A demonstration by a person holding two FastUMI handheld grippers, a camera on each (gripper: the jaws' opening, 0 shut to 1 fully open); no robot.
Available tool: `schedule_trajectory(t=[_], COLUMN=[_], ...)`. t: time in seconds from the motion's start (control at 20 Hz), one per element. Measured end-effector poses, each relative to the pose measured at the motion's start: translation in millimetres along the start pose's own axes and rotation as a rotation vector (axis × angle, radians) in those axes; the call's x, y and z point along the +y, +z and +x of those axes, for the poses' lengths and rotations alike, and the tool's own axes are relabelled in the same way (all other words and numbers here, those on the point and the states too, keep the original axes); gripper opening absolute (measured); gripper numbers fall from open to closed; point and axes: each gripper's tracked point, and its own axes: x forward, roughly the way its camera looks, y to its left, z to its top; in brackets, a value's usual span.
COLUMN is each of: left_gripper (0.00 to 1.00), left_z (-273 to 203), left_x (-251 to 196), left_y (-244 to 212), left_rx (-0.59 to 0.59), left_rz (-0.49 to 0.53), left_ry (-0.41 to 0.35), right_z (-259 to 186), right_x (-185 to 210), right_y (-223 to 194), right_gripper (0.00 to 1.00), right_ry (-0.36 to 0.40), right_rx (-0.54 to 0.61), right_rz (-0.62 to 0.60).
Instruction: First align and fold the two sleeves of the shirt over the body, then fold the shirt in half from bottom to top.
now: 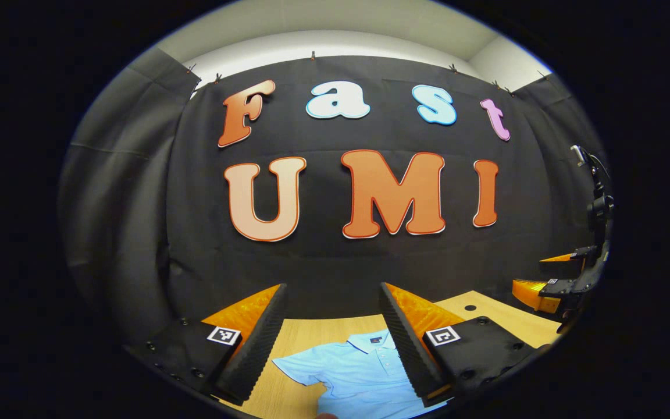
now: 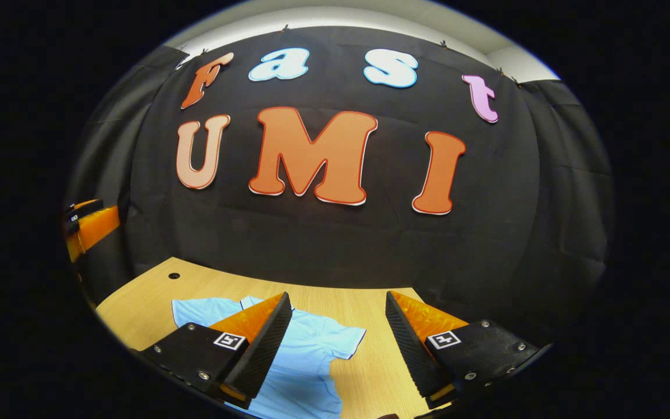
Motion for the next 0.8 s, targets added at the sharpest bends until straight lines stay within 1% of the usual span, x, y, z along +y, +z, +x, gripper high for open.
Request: schedule_trajectory(t=[0.1, 0.25, 0.45, 0.55, 0.65, 0.8], left_gripper=[1.00, 1.00, 1.00, 1.00, 1.00, 1.00], left_z=[6.2, 15.5, 18.7, 17.4, 15.2, 12.9], left_x=[-6.6, -7.3, -9.2, -5.9, 1.5, 7.8], left_y=[-7.6, -17.7, -34.9, -50.9, -66.7, -72.7], left_rx=[0.023, 0.066, 0.122, 0.163, 0.211, 0.251], left_rz=[0.001, 0.013, 0.025, 0.050, 0.076, 0.097], left_ry=[0.019, 0.066, 0.131, 0.175, 0.225, 0.283], right_z=[20.7, 50.6, 89.8, 108.3, 126.4, 149.8], right_x=[-7.4, -15.8, -31.5, -39.1, -38.4, -48.9], right_y=[-10.6, -34.6, -61.8, -84.8, -111.5, -142.0], right_gripper=[0.98, 0.98, 0.98, 0.98, 0.98, 0.98], right_ry=[0.009, 0.039, 0.050, 0.048, 0.061, 0.063], right_rx=[0.043, 0.137, 0.228, 0.293, 0.362, 0.442], right_rz=[0.009, 0.009, -0.026, -0.040, -0.054, -0.067])
